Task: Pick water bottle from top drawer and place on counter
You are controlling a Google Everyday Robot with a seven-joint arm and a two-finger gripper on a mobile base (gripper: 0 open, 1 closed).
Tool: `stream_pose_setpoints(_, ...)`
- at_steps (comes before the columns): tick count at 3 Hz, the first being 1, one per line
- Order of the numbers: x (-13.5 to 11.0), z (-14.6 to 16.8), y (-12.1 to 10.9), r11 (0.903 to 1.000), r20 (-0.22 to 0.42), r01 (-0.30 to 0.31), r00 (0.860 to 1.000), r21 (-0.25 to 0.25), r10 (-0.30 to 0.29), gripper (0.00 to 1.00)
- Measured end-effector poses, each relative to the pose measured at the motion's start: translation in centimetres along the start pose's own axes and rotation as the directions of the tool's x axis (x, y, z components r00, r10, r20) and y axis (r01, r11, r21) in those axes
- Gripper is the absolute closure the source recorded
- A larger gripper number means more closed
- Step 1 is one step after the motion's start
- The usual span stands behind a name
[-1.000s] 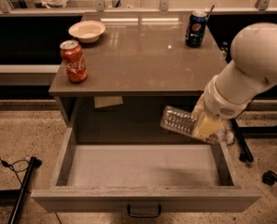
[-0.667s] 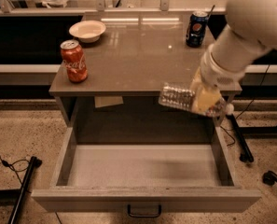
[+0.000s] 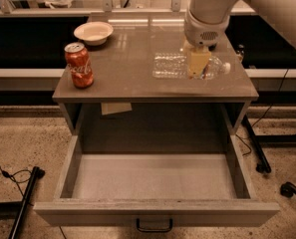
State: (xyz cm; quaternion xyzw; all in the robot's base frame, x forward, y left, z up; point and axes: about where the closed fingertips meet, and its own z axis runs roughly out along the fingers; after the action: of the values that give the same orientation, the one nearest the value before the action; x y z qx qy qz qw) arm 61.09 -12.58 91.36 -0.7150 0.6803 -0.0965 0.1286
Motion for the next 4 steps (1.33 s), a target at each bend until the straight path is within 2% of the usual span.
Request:
stream_pose_setpoints(1,-1.5,1.4,-2.0,0.9983,-0.005,0.042,0.999,-0.039,-0.043,1.00)
stream_pose_setpoints(2,-2.0,4.2,-2.9,0.9948,0.014,0.046,0.999,-0.091,-0.045,1.00)
stream_pose_setpoints(3,-2.1,5.5,-3.1,0.9933,0.025,0.040,0.999,-0.108,-0.038,1.00)
stream_pose_setpoints(4,-2.3,6.5,-3.3,0.9921,0.029,0.036,0.999,-0.120,-0.033,0.81)
